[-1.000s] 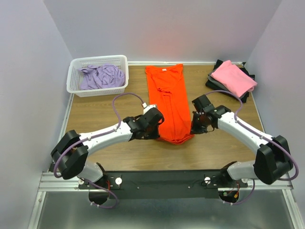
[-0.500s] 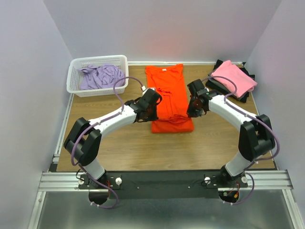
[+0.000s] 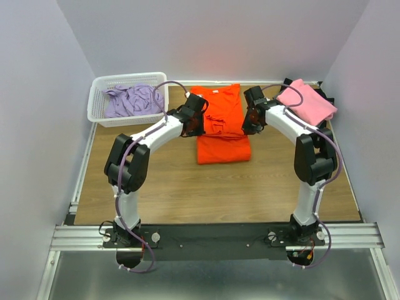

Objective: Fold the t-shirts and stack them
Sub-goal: Fold the tshirt

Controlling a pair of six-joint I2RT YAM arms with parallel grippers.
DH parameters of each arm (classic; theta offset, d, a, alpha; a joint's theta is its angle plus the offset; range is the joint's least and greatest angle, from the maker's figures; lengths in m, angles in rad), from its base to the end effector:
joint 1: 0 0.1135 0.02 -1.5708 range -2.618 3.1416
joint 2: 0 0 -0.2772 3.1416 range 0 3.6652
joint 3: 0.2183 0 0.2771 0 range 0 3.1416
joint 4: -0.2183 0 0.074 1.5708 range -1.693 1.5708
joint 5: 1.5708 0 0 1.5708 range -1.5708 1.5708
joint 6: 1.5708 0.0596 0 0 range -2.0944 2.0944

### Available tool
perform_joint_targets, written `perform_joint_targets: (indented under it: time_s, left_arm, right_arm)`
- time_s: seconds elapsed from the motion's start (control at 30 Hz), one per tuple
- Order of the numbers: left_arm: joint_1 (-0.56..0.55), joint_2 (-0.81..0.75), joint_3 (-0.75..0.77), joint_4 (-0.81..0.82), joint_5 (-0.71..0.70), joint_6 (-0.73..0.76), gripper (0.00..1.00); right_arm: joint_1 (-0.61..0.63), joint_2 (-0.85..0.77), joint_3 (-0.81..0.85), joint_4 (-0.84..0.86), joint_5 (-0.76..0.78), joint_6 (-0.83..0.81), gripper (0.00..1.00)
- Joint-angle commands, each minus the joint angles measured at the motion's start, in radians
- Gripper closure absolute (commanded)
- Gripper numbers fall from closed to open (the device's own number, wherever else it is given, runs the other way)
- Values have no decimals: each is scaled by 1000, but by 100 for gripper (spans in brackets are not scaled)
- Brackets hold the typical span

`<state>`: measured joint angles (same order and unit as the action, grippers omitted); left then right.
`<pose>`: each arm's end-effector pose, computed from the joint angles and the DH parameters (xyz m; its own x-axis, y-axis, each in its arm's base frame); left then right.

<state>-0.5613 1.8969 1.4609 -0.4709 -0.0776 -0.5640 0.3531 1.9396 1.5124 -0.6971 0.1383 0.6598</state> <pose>0.3932 -0.2418 0.2112 -0.8256 -0.1105 -0.5534 0.0579 0.9589 -0.2778 0.4236 0.1474 0.1946 -0.8444 0.3358 -0.4174 0.2923 0.9417 0.1664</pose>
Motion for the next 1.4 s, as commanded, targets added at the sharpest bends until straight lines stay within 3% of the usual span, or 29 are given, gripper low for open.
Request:
perform_joint_targets:
  time_s: [0.0,0.5,0.57,0.63,0.67,0.77,0.97,1.37]
  left_arm:
    - [44,66,78,-5,71,58,100]
    - [109,243,245,-9,131,127,100]
    - [126,249,259,-9,128,121,86]
    - [133,243,277,-15,115,116,53]
    - [135,238,285,-21,105,118,31]
    - [136,220,317,-31,87,119,14]
    - [127,168,276,-2,140,113,12]
    - [58,1,-11,75,157,96,12]
  right_arm:
    - [-19,76,95,7,3,-32,99]
    - [-65,254,305,2,-20,-61,98]
    - [-69,278,344,2,-49,-71,85]
    - [-77,306,382,2,-109,-87,70]
    - [-78,314,432,1,-127,-110,60]
    - [-80,312,494,-5,-161,-152,46]
    - [-78,230,419,-7,-143,-196,35]
    - [-78,47,72,2,-220,-197,31]
